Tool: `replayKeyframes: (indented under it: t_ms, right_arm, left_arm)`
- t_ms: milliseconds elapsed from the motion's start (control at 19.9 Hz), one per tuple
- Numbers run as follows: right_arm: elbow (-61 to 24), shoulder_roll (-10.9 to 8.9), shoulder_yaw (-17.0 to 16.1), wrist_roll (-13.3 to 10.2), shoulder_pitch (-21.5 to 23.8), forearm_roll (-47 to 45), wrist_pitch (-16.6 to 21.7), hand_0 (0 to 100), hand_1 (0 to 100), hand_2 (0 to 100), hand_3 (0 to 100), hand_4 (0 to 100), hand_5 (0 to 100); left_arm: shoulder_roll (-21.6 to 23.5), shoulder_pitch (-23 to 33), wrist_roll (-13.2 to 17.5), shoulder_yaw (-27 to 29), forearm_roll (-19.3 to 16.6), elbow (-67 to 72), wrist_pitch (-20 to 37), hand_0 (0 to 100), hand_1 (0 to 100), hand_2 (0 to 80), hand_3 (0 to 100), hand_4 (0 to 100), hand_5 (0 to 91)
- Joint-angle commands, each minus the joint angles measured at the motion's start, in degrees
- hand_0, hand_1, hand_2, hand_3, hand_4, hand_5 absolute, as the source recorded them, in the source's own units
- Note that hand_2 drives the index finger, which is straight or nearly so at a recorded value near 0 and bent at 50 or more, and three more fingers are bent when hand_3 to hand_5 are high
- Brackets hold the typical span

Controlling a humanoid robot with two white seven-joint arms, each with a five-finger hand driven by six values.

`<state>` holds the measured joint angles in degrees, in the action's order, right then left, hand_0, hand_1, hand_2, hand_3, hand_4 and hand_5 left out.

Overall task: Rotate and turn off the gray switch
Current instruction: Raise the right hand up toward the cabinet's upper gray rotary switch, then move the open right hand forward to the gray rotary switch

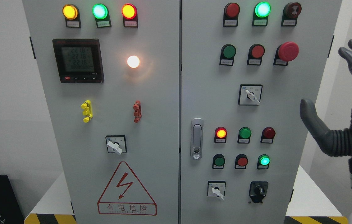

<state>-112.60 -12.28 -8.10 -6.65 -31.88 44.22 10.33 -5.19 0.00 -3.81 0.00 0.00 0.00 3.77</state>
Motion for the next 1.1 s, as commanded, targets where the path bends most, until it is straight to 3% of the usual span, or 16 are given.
replayKeyframes:
  t_ms: [0, 201, 351, 502, 652, 853, 1053]
  right_arm:
    - [0.4, 1.2, 0.6, -0.1, 1.0, 0.0, -0.2, 38, 34, 7, 54, 57, 62]
    - [0.5, 1.64, 1.0, -0.1, 1.6, 0.0, -2.1, 31, 40, 15, 63, 71, 87]
    - [0.5, 3.66, 2.3, 0.1, 2.3, 0.0, -5.0, 29, 41, 21, 71, 83, 100]
    - [0.5, 5.42, 3.2, 0.1, 2.9, 0.0, -5.1, 25, 42, 26, 79, 85, 100]
    - [0.5, 7.17, 4.5, 0.7, 3.2, 0.0, -6.1, 20, 46, 31, 80, 85, 100]
    - [0.6, 9.02, 7.3, 1.4, 4.0, 0.0, -10.5, 15, 51, 34, 81, 86, 100]
    - [2.1, 10.43, 7.7, 1.0, 3.8, 0.2, -10.8, 13, 53, 34, 83, 87, 100]
  left_arm:
    - [0.0, -0.5, 0.0, 0.4, 1.1, -1.5, 0.0, 12, 39, 0.0, 0, 0, 0.0]
    - [0.0, -0.5, 0.0, 0.4, 1.1, -1.5, 0.0, 12, 39, 0.0, 0, 0, 0.0]
    - [0.0, -0.5, 0.0, 0.4, 1.1, -1.5, 0.0, 12, 39, 0.0, 0, 0, 0.0]
    - [0.0, -0.5, 0.0, 0.4, 1.1, -1.5, 0.0, 12, 39, 0.0, 0, 0, 0.0]
    - [0.0, -0.5, 0.0, 0.4, 1.1, -1.5, 0.0, 12, 39, 0.0, 0, 0, 0.0]
    - [0.0, -0.5, 0.0, 0.4, 1.1, -1.5, 0.0, 12, 39, 0.0, 0, 0, 0.0]
    - [0.0, -0.5, 0.0, 0.4, 1.1, -1.5, 0.0, 12, 39, 0.0, 0, 0, 0.0]
